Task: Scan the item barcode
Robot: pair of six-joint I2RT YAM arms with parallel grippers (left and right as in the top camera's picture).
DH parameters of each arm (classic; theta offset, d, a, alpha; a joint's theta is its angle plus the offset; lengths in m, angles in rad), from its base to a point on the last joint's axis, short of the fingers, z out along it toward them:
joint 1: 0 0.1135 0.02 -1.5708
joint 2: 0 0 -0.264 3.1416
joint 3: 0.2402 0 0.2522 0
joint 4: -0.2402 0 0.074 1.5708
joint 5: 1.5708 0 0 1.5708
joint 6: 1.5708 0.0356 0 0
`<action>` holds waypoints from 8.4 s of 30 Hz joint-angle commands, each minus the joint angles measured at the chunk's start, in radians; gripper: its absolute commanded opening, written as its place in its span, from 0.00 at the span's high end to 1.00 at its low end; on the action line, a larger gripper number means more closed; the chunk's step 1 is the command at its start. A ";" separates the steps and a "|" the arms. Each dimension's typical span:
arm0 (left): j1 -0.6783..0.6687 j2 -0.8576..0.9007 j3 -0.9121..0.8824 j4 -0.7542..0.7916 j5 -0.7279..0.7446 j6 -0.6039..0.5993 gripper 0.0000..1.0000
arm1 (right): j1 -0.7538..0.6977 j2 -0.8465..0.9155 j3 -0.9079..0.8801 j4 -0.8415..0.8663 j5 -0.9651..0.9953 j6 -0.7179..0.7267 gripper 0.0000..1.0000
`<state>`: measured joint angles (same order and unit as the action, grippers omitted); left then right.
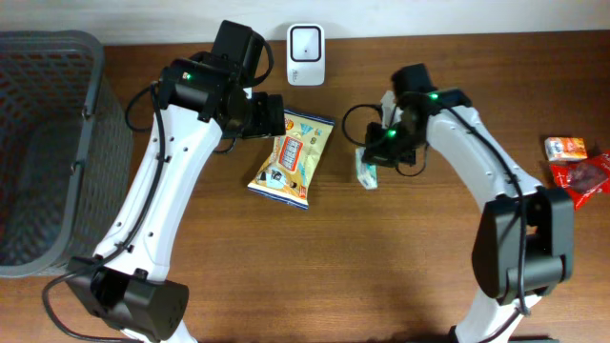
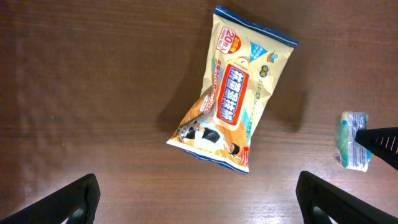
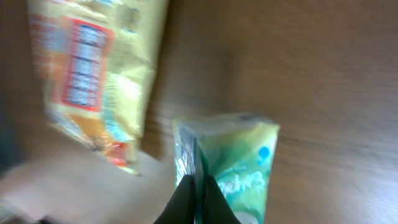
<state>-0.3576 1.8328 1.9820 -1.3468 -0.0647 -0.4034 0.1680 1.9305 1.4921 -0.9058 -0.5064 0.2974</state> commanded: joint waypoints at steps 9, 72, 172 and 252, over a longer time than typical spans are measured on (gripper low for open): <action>0.003 0.007 0.001 -0.001 -0.011 0.016 0.01 | -0.287 0.041 -0.415 0.276 -0.249 0.019 0.93; 0.003 0.007 0.001 -0.002 -0.011 0.016 0.01 | 0.200 0.056 -0.195 0.222 0.174 0.037 0.96; 0.003 0.007 0.001 -0.001 -0.011 0.016 0.01 | -0.039 0.159 -0.266 0.353 -0.449 -0.045 0.96; 0.003 0.007 0.001 -0.001 -0.011 0.016 0.01 | 0.184 0.446 0.256 1.270 0.488 -1.225 0.96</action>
<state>-0.3576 1.8328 1.9820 -1.3468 -0.0647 -0.4034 0.3588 2.3508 1.7428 0.3553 0.0334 -0.9257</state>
